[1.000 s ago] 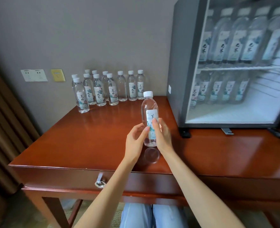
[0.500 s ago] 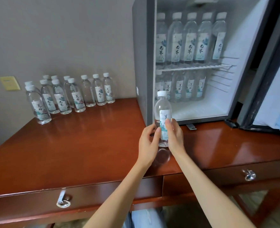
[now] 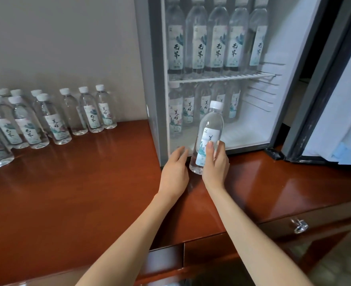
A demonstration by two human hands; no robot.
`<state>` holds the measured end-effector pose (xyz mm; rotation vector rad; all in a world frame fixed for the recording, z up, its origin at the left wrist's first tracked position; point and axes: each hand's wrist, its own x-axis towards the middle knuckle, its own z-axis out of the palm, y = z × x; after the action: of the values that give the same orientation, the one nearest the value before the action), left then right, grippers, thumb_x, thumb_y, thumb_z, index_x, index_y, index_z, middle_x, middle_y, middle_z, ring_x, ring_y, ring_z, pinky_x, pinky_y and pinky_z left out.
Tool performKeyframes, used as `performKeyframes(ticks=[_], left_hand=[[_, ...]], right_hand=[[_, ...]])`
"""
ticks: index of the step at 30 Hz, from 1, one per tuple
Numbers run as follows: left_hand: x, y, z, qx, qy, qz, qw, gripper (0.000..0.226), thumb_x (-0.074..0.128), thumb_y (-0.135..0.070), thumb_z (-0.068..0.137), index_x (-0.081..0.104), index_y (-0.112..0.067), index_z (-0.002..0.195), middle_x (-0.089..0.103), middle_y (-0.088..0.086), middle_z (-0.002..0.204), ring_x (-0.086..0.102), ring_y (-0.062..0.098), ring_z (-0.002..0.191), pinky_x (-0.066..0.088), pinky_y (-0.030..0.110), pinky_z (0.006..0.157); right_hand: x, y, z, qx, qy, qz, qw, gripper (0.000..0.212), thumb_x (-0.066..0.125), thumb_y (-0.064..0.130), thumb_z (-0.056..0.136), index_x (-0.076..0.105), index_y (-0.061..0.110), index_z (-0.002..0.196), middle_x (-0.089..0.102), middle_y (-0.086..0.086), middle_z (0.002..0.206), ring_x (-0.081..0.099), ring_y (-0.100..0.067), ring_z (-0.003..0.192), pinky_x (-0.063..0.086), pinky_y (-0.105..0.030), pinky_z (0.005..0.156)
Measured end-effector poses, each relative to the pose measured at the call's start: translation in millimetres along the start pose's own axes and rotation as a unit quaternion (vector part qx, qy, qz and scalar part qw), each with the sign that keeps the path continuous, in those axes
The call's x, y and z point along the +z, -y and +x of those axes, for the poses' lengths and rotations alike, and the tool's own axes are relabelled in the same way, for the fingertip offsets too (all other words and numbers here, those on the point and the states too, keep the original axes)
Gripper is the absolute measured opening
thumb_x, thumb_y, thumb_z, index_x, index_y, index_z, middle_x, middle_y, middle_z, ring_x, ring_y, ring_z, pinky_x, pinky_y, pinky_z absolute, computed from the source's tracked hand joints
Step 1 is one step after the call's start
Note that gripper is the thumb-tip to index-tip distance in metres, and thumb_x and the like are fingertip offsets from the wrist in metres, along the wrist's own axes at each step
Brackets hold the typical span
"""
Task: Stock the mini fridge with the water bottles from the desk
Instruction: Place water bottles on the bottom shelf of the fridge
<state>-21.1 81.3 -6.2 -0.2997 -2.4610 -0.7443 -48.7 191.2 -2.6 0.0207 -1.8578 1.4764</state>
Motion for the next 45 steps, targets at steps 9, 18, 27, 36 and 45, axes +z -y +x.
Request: performKeyframes(ticks=[9, 18, 27, 36, 45], left_hand=[[7, 0, 3, 0.043, -0.021, 0.051, 0.998, 0.055, 0.049, 0.016, 0.074, 0.059, 0.000, 0.126, 0.061, 0.013, 0.126, 0.053, 0.032, 0.122, 0.042, 0.036, 0.103], [6, 0, 2, 0.043, -0.004, 0.050, 0.998, 0.053, 0.049, 0.011, 0.078, 0.055, 0.001, 0.130, 0.058, 0.013, 0.129, 0.048, 0.032, 0.128, 0.035, 0.034, 0.109], [3, -1, 1, 0.030, 0.006, 0.040, 0.999, 0.054, 0.050, 0.008, 0.078, 0.053, 0.000, 0.131, 0.056, 0.012, 0.132, 0.045, 0.030, 0.132, 0.022, 0.027, 0.114], [3, 0, 1, 0.028, 0.019, 0.034, 0.999, 0.056, 0.051, 0.006, 0.079, 0.051, -0.001, 0.135, 0.053, 0.012, 0.136, 0.042, 0.029, 0.135, 0.027, 0.033, 0.116], [4, 0, 1, 0.024, 0.011, 0.028, 0.999, 0.054, 0.048, 0.008, 0.079, 0.053, 0.000, 0.132, 0.055, 0.012, 0.133, 0.044, 0.030, 0.132, 0.017, 0.022, 0.114]], right_hand=[[12, -13, 26, -0.019, -0.076, 0.026, 0.997, 0.063, 0.033, 0.050, 0.093, 0.050, -0.006, 0.119, 0.066, -0.022, 0.102, 0.058, -0.031, 0.090, 0.035, -0.022, 0.070], [21, -18, 35, -0.057, -0.010, -0.004, 0.998, 0.067, 0.038, 0.053, 0.093, 0.038, 0.004, 0.138, 0.062, -0.015, 0.115, 0.056, -0.020, 0.091, 0.037, -0.023, 0.069], [28, -26, 34, -0.028, 0.067, -0.010, 0.997, 0.055, 0.042, 0.057, 0.090, 0.037, 0.019, 0.130, 0.061, 0.000, 0.122, 0.058, -0.010, 0.092, 0.034, -0.020, 0.064], [28, -33, 39, -0.055, 0.047, -0.029, 0.997, 0.049, 0.072, 0.033, 0.085, 0.055, 0.011, 0.125, 0.053, -0.004, 0.113, 0.055, -0.014, 0.099, 0.033, -0.014, 0.071], [38, -23, 57, -0.019, 0.097, -0.091, 0.991, 0.048, 0.067, 0.039, 0.088, 0.057, 0.014, 0.128, 0.060, -0.005, 0.113, 0.061, -0.023, 0.104, 0.051, -0.039, 0.082]])
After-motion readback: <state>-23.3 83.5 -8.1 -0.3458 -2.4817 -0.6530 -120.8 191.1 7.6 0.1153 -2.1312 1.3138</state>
